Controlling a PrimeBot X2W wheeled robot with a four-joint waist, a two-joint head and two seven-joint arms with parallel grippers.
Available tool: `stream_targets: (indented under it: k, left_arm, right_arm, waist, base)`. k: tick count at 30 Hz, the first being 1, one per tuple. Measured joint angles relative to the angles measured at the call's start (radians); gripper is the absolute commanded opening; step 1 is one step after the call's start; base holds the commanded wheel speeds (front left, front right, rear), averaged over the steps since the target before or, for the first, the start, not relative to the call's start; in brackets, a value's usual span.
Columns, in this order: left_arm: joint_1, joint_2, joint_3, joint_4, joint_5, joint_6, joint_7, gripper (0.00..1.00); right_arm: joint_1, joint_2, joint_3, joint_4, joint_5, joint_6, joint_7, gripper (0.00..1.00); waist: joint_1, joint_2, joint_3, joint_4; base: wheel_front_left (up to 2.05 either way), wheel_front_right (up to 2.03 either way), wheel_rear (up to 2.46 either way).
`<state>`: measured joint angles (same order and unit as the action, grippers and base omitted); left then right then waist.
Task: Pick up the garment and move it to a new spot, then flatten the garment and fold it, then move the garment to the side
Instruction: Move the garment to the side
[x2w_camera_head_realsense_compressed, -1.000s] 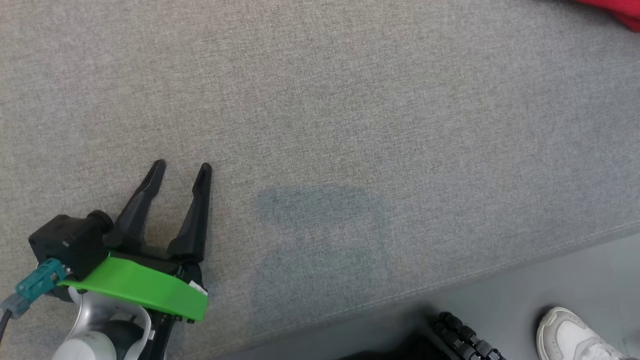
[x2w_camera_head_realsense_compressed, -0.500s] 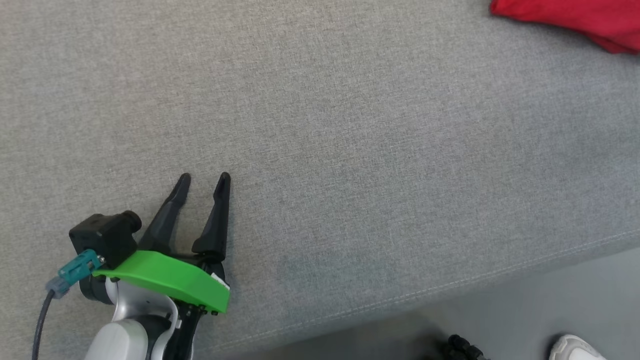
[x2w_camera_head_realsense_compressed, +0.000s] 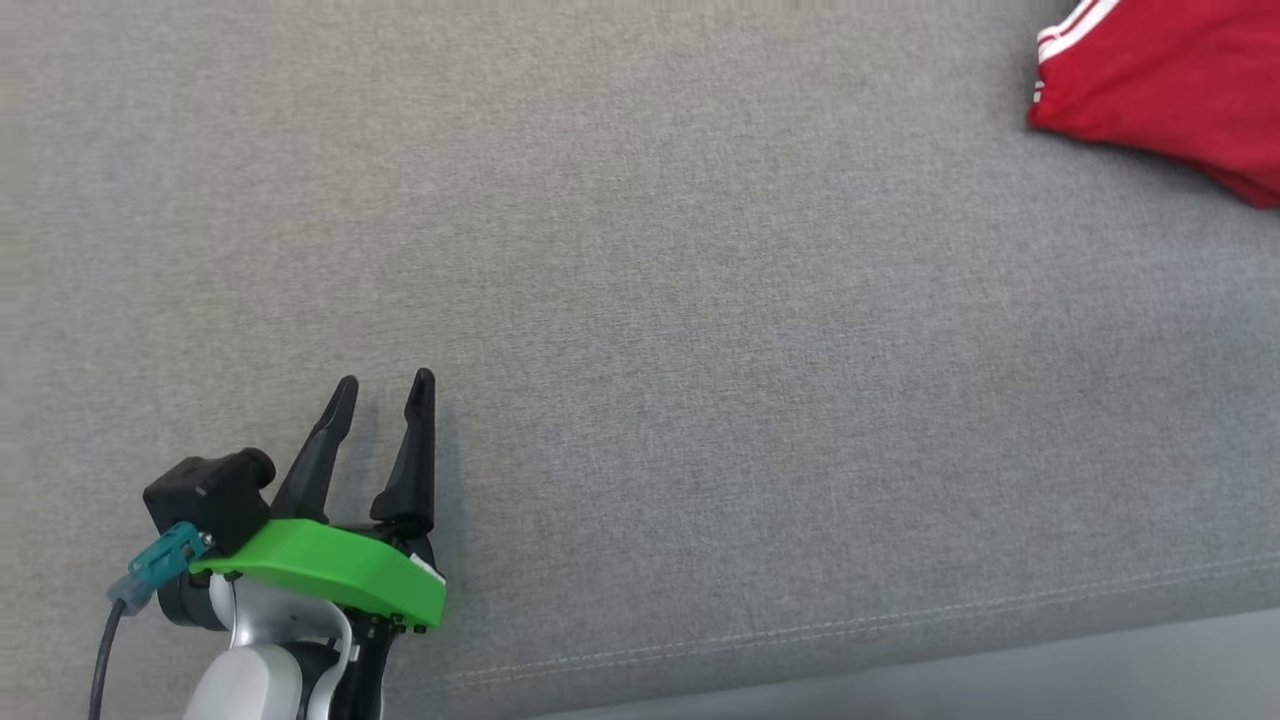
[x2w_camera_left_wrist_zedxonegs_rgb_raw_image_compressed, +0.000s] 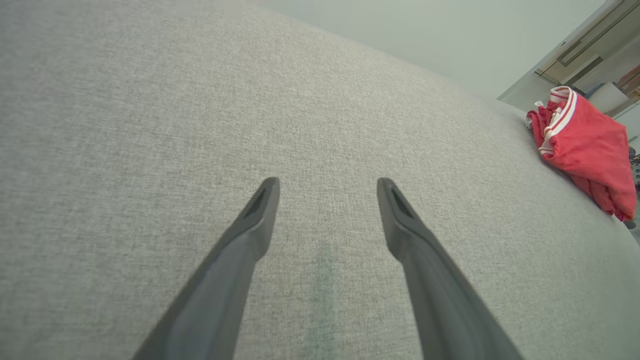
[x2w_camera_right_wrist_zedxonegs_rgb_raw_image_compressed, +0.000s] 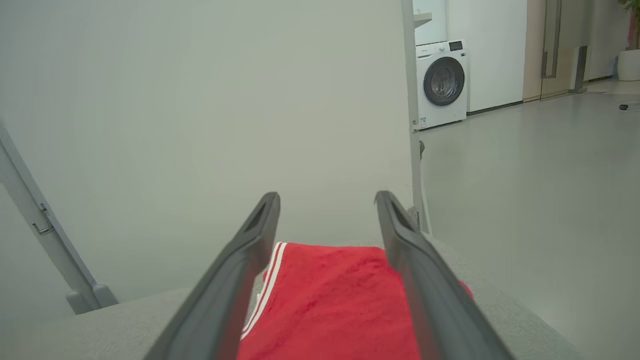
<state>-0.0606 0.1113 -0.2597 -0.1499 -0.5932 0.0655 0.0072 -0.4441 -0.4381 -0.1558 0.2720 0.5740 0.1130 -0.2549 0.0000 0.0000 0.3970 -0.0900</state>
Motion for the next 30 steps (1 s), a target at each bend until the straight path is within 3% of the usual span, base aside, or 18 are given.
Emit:
stream_targets:
  k: [6, 12, 22, 30]
  left_arm:
    - [0.005, 0.011, 0.001, 0.054, 0.05, -0.011, -0.046, 1.0]
    - [0.026, 0.08, -0.007, 0.114, 0.17, -0.007, -0.086, 1.0]
    - [0.082, 0.097, -0.006, 0.144, 0.231, 0.007, -0.16, 1.0]
    - [0.105, 0.096, 0.002, 0.182, 0.246, 0.016, -0.207, 1.0]
  right_arm:
    - [0.09, 0.047, 0.05, -0.038, -0.067, -0.011, 0.0, 1.0]
    - [0.214, 0.094, 0.114, -0.038, -0.136, -0.03, 0.0, 1.0]
    - [0.352, 0.135, 0.197, -0.048, -0.221, -0.063, 0.0, 1.0]
    - [0.44, 0.171, 0.198, -0.061, -0.263, -0.115, 0.0, 1.0]
  waist:
    - [0.0, 0.0, -0.075, 0.06]
    - [0.0, 0.0, -0.158, 0.112]
    - [0.0, 0.0, -0.273, 0.17]
    - [0.0, 0.0, -0.324, 0.183]
  base:
    - [0.0, 0.0, 0.0]
    - [0.0, 0.0, 0.0]
    - [0.0, 0.0, 0.0]
    - [0.0, 0.0, 0.0]
